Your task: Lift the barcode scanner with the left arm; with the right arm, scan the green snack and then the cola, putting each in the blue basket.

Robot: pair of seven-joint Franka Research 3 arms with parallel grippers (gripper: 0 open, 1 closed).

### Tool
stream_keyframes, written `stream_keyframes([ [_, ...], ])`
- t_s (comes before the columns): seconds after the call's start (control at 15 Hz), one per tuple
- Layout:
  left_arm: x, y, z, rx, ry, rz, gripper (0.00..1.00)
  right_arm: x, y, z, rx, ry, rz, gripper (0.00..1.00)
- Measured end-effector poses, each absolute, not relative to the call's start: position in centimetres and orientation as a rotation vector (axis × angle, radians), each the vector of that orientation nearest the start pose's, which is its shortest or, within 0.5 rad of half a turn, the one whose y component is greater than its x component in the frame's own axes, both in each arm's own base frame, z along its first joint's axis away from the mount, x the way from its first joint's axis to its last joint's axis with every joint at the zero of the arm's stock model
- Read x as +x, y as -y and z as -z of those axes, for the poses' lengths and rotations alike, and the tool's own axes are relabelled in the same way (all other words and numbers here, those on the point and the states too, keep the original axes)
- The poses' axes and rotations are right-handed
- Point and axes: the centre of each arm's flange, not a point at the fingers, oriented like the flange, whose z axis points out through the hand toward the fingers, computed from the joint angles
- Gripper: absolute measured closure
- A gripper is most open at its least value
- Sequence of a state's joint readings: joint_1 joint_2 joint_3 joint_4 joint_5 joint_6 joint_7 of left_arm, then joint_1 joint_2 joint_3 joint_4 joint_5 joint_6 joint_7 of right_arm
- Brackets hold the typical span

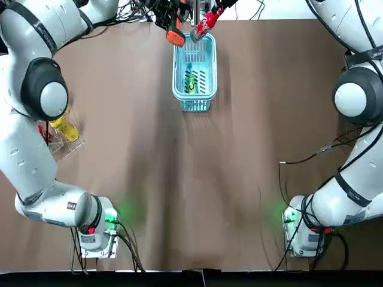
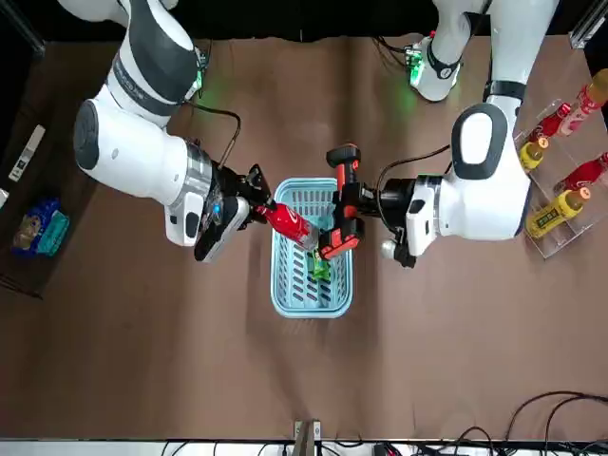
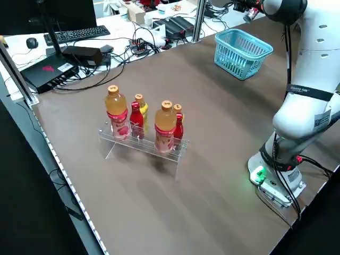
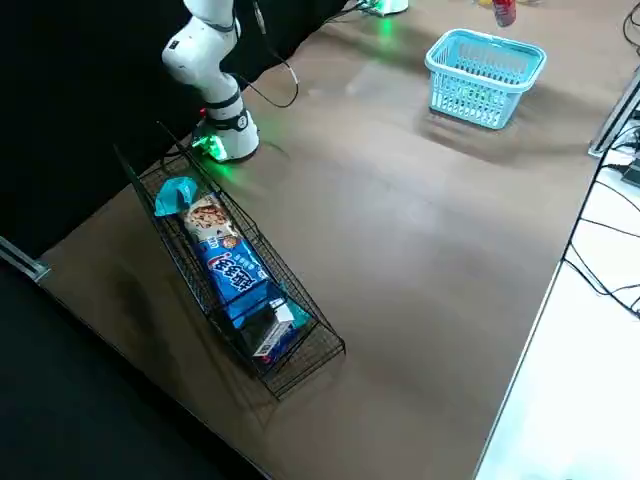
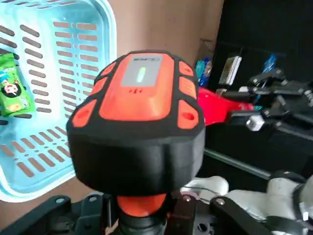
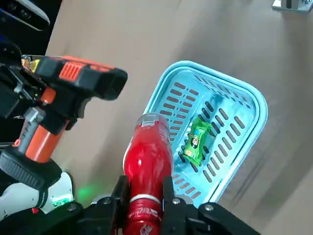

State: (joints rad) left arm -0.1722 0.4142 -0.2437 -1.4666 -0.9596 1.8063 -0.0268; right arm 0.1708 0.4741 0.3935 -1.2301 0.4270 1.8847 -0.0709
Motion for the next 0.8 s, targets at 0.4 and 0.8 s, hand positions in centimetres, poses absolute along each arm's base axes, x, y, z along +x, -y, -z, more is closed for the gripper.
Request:
stream_keyframes([
  [0.4, 58.9, 34.3, -47.7, 2.225, 0.243, 0.336, 0.67, 61.8, -34.9, -54.9, -2.443, 0.604, 0.083, 0.68],
  [0.8, 58.6, 35.0, -47.3, 2.227, 0.258, 0.348, 0.67, 61.8, -34.8, -54.9, -2.444, 0.601, 0.084, 0.68],
])
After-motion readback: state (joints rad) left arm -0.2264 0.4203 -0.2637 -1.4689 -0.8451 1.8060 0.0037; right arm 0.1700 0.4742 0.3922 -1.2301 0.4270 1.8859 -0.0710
